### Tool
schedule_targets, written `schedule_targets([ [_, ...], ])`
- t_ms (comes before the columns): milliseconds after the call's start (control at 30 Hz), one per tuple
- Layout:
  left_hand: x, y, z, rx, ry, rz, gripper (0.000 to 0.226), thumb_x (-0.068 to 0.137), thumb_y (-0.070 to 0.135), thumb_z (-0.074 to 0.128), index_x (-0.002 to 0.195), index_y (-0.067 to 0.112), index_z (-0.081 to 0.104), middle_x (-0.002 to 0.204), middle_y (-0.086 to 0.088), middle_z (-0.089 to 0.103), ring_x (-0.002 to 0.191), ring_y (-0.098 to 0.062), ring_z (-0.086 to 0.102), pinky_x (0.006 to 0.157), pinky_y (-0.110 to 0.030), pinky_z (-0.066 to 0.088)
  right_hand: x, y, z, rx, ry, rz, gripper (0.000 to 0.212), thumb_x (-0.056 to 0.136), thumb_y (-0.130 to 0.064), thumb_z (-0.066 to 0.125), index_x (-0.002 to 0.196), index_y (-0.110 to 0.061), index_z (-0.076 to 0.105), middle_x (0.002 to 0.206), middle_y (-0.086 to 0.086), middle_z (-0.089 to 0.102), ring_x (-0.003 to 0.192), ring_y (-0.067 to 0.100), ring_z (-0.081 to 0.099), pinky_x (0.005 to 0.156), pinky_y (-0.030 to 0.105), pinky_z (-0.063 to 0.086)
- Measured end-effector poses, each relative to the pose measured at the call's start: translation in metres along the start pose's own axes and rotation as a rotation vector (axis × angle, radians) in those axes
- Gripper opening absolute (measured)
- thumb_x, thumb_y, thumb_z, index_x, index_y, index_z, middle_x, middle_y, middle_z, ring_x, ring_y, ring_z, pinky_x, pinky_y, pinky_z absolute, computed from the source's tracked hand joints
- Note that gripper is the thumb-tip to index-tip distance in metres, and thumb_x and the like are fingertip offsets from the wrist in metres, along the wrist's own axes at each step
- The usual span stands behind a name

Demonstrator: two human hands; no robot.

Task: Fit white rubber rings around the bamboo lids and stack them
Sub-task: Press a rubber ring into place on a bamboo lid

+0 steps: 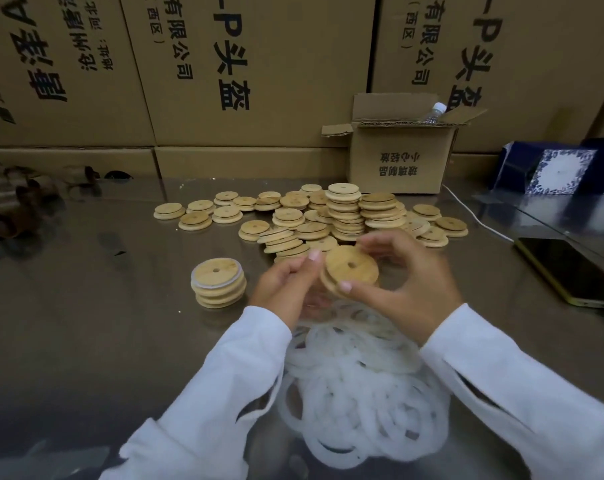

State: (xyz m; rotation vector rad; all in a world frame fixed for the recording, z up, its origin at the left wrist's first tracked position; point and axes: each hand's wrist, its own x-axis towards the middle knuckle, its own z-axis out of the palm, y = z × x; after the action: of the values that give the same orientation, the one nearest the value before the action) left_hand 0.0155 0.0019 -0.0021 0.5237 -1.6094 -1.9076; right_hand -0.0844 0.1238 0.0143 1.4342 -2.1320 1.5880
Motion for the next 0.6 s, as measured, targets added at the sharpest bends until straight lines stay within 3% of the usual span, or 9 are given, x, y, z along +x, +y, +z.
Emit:
schedule_targets([
  [67,-0.004,0.0,0.0,0.015,-0.06,-0.017,0.03,0.069,0.049,0.063,0.071,0.02,0.071,0.065,-0.004,0.068,0.061,-0.018,0.066,0.055,-0.025,0.052,-0.01,-0.001,0.003,-0.028,0.005,-0.06,0.051,0.056,-0.036,0.084,0.1,-0.031,0.059,0.098,-0.023,0.061,0.096,-0.007,0.057,0.082,0.005,0.041],
  [167,-0.005,-0.004,0.0,0.058,-0.021,-0.003,0.011,0.084,0.021,0.063,0.077,0.013,0.067,0.061,-0.006,0.066,0.063,-0.023,0.065,0.058,-0.027,0.055,-0.015,0.002,0.008,0.0,-0.044,-0.066,0.056,0.057,-0.031,0.085,0.102,-0.038,0.053,0.101,-0.024,0.059,0.1,-0.007,0.055,0.083,0.004,0.039],
  [233,-0.002,-0.004,-0.001,0.024,0.012,-0.026,0.007,0.086,0.011,0.06,0.083,0.007,0.064,0.069,-0.009,0.068,0.066,-0.024,0.065,0.056,-0.029,0.057,-0.014,0.007,0.009,0.052,-0.072,0.008,0.053,0.062,-0.033,0.081,0.103,-0.044,0.049,0.102,-0.023,0.061,0.101,-0.008,0.054,0.085,0.005,0.038],
  [300,0.001,-0.003,-0.002,-0.059,0.042,-0.071,0.007,0.087,0.008,0.057,0.084,0.005,0.063,0.077,-0.013,0.067,0.069,-0.025,0.066,0.052,-0.033,0.057,-0.012,0.018,0.007,0.061,-0.008,0.108,0.033,0.073,-0.036,0.07,0.1,-0.042,0.053,0.098,-0.02,0.063,0.099,-0.005,0.055,0.081,0.009,0.039],
  [400,0.005,-0.003,-0.004,-0.171,0.076,-0.1,0.013,0.088,0.008,0.054,0.077,0.008,0.061,0.067,-0.007,0.068,0.06,-0.019,0.068,0.047,-0.034,0.057,-0.008,0.039,0.002,-0.201,0.023,0.237,0.002,0.084,-0.025,0.062,0.085,-0.026,0.063,0.094,-0.006,0.061,0.096,0.011,0.056,0.073,0.015,0.033],
  [500,0.005,-0.002,-0.003,-0.255,0.103,-0.123,0.016,0.089,0.009,0.053,0.074,0.01,0.06,0.058,-0.001,0.067,0.052,-0.013,0.066,0.043,-0.03,0.054,-0.008,0.053,0.0,-0.403,-0.069,0.331,0.016,0.085,-0.026,0.061,0.068,-0.027,0.059,0.089,-0.002,0.053,0.095,0.02,0.053,0.075,0.023,0.034],
  [600,0.003,-0.001,-0.002,-0.305,0.105,-0.149,0.017,0.091,0.008,0.05,0.077,0.008,0.06,0.068,-0.005,0.065,0.06,-0.02,0.066,0.047,-0.041,0.055,-0.007,0.054,0.0,-0.455,-0.109,0.384,0.029,0.082,-0.033,0.062,0.054,-0.031,0.054,0.08,-0.005,0.059,0.086,0.021,0.057,0.073,0.028,0.044],
])
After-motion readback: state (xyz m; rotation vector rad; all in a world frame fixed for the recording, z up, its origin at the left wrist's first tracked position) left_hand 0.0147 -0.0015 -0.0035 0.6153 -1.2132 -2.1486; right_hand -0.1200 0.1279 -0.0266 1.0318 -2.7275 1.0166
